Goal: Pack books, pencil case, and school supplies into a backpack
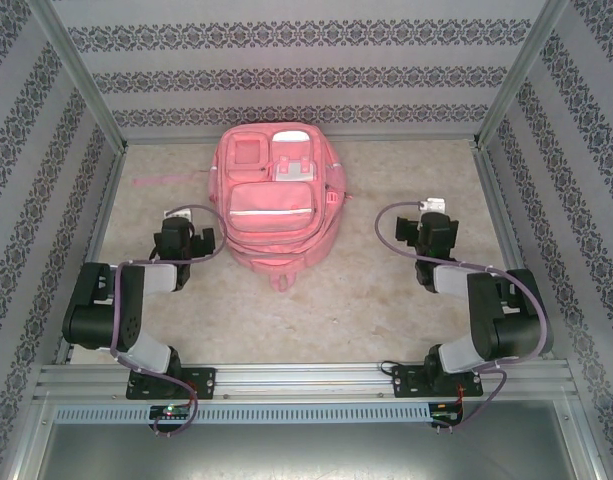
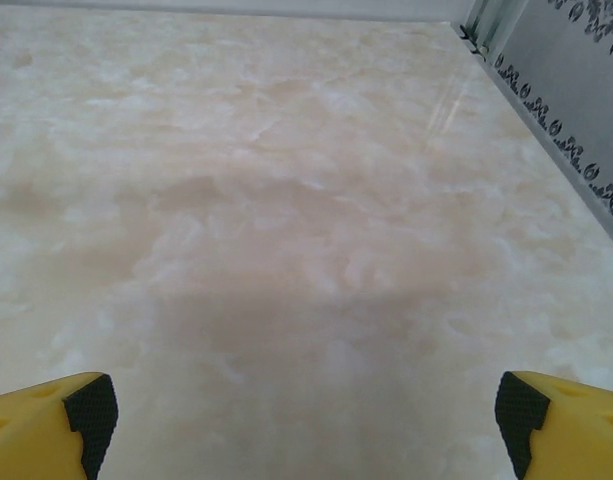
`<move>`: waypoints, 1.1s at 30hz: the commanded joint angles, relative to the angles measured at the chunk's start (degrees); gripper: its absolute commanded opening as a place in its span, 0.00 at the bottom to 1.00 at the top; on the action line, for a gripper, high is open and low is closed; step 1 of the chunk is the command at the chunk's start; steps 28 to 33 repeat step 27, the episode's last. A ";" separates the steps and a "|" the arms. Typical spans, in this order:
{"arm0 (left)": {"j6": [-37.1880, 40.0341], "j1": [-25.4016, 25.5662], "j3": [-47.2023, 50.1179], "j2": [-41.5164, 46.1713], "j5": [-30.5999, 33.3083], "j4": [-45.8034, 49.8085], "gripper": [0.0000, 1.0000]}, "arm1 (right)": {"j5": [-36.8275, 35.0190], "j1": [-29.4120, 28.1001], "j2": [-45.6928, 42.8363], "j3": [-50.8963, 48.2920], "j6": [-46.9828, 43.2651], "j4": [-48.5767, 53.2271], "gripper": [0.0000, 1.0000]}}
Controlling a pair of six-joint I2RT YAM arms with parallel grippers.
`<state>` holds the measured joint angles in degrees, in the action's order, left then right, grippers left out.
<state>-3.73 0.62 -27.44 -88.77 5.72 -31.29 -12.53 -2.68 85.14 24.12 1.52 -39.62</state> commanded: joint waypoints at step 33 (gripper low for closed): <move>3.46 -0.85 3.46 -0.61 -6.73 -15.68 1.00 | 7.44 0.88 1.21 -2.19 0.23 -11.81 0.98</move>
